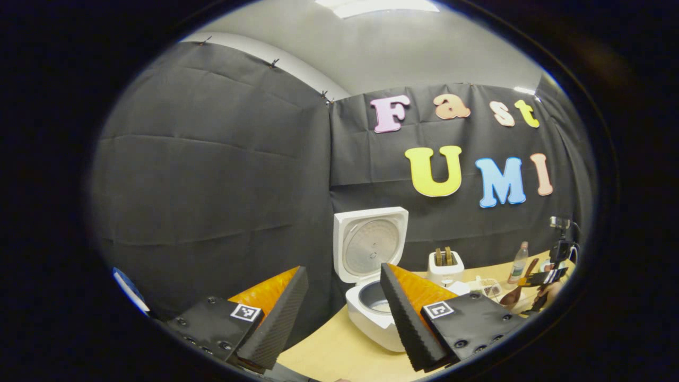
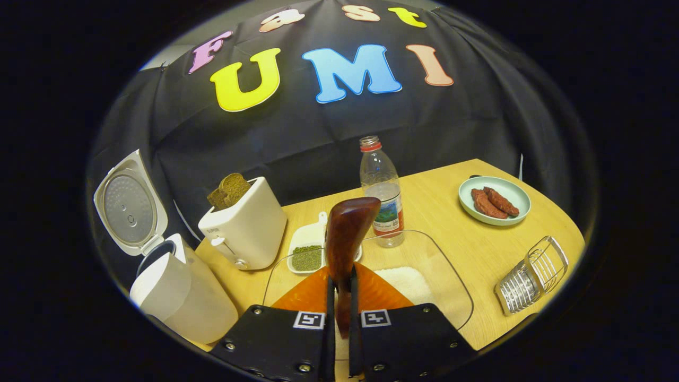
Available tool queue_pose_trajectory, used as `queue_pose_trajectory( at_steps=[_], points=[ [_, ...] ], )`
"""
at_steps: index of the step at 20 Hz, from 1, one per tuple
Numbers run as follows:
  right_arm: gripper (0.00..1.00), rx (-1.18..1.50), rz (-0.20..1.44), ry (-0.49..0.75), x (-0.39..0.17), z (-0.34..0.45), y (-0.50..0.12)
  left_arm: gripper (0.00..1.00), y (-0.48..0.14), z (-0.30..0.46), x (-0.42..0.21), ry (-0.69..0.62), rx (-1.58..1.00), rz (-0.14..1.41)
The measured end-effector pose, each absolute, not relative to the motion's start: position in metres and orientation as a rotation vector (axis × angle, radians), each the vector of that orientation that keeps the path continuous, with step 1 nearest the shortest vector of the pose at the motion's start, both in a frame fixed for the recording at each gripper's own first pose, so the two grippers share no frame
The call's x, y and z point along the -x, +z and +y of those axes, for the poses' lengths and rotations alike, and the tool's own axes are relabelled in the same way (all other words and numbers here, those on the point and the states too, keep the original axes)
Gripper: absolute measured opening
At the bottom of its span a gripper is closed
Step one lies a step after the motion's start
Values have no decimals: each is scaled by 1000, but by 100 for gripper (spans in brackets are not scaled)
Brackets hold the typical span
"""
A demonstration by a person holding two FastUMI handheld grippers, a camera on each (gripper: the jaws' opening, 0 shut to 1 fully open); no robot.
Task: Close the left gripper, press the button to open the rice cooker; take a wooden spoon from the chopstick holder with the right hand, scoop a spoonful of rice and pour it into the rice cooker, then put the wooden spoon back into the chopstick holder.
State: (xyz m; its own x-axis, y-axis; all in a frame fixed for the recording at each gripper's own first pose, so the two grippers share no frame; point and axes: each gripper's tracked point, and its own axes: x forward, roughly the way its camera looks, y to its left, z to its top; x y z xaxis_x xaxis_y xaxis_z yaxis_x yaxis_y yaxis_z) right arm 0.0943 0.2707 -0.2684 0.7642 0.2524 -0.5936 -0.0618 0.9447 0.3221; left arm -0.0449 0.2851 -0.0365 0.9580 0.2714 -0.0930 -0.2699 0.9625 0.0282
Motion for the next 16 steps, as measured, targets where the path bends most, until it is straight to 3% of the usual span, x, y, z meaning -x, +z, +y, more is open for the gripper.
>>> queue_pose_trajectory(
  at_steps=[6, 16],
  points=[
    [11, -431, 718, 269, -80, 295, -261, 92, -30, 271, 43, 256, -21, 87],
    [11, -892, 861, 131, -87, 238, -276, 95, -20, 249, 49, 244, -24, 81]
  ],
)
